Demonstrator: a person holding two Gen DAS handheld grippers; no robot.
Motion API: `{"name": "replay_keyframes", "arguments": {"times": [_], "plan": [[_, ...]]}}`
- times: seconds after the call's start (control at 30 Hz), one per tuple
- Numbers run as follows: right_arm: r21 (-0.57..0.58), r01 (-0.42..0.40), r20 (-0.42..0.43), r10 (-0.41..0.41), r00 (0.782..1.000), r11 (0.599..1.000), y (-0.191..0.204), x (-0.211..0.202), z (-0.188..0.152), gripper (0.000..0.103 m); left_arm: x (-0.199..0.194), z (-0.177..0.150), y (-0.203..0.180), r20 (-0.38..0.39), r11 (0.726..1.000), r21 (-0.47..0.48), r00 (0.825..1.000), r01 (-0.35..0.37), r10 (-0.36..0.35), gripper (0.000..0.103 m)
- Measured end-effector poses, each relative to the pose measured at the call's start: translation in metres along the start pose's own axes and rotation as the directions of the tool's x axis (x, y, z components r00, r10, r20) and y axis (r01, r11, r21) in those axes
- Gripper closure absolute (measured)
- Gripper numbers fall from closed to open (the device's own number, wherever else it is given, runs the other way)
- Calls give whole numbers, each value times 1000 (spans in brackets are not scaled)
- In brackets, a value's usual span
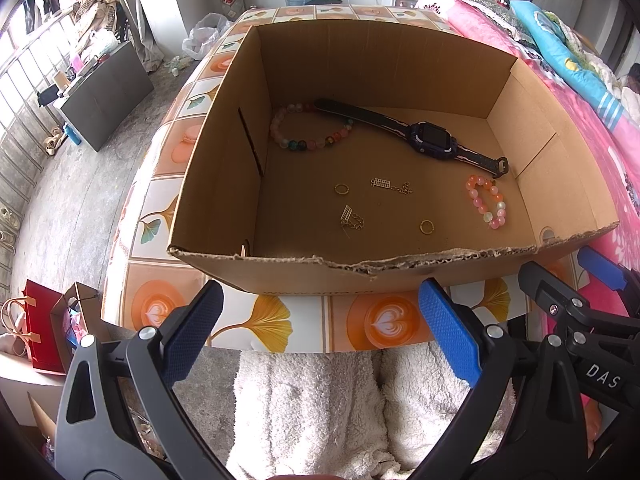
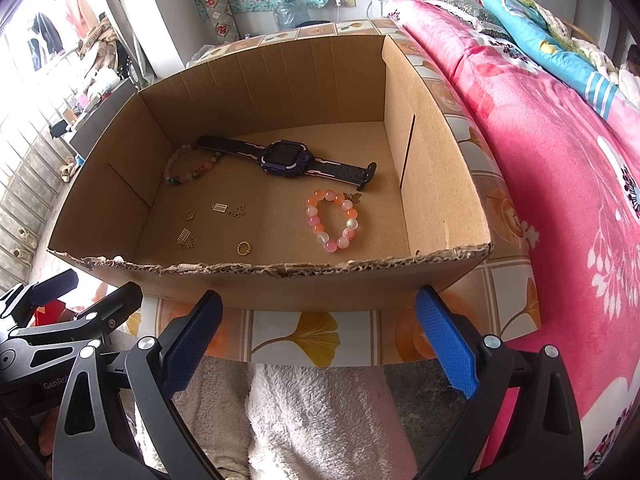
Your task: Organize jewelry
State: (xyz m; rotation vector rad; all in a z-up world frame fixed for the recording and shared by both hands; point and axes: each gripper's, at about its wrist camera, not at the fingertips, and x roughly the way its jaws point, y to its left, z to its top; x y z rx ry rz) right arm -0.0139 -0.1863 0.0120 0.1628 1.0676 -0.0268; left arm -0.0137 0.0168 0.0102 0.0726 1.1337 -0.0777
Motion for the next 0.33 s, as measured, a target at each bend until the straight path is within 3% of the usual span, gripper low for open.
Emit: {"name": "replay_keyframes", "arguments": {"times": [0.33], "plan": [[0,0,-1,0,1000,1000,0,0,-1,8,0,1,0,-2,1000,0,1000,2,-2,9]]}}
